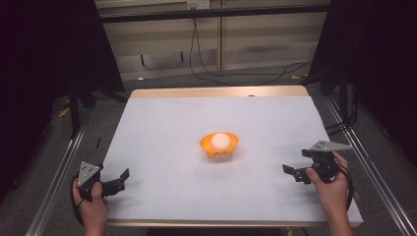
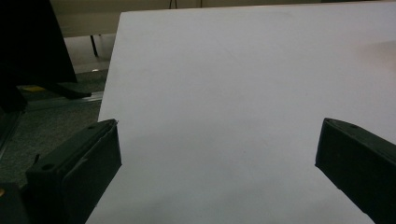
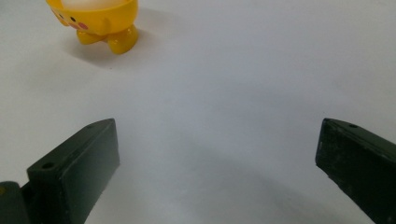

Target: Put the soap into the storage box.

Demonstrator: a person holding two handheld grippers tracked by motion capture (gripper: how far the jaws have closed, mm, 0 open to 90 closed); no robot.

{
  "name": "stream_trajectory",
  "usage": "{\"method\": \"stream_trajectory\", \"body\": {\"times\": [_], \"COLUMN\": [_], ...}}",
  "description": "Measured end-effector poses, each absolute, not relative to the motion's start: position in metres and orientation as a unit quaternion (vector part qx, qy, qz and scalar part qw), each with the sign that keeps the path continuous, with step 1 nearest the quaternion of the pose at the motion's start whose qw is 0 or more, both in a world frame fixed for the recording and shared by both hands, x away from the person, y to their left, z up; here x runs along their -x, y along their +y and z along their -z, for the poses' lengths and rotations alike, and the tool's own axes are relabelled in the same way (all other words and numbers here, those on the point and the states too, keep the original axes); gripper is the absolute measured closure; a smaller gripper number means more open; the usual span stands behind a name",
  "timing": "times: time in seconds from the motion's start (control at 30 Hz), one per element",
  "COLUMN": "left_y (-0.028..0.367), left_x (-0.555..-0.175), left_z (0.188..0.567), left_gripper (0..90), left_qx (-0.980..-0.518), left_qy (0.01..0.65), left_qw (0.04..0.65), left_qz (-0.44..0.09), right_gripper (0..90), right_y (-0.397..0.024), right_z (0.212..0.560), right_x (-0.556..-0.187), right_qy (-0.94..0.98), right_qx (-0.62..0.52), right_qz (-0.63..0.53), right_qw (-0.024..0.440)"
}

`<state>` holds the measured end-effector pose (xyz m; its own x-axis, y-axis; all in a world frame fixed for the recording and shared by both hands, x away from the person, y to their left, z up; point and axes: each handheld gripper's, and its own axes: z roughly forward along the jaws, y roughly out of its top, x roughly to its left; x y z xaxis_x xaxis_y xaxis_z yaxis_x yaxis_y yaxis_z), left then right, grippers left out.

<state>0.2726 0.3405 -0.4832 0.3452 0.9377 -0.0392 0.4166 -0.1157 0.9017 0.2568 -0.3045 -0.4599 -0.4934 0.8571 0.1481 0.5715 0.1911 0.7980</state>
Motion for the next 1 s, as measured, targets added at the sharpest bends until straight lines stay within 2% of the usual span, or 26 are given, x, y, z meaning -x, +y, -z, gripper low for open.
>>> {"method": "stream_trajectory", "body": {"times": [1.0], "left_y": [0.341], "left_x": [-0.272], "left_z": [0.483], "left_gripper": [0.0], "left_qx": [-0.687], "left_qy": [0.489], "left_qw": [0.449], "left_qz": [-0.296], "right_gripper": [0.0], "right_y": [-0.378], "right_z": [0.468], "right_x": [-0.194], "right_qy": [0.684], "right_qx": [-0.521], "right_qz": [-0.472], "right_qw": [0.196]}}
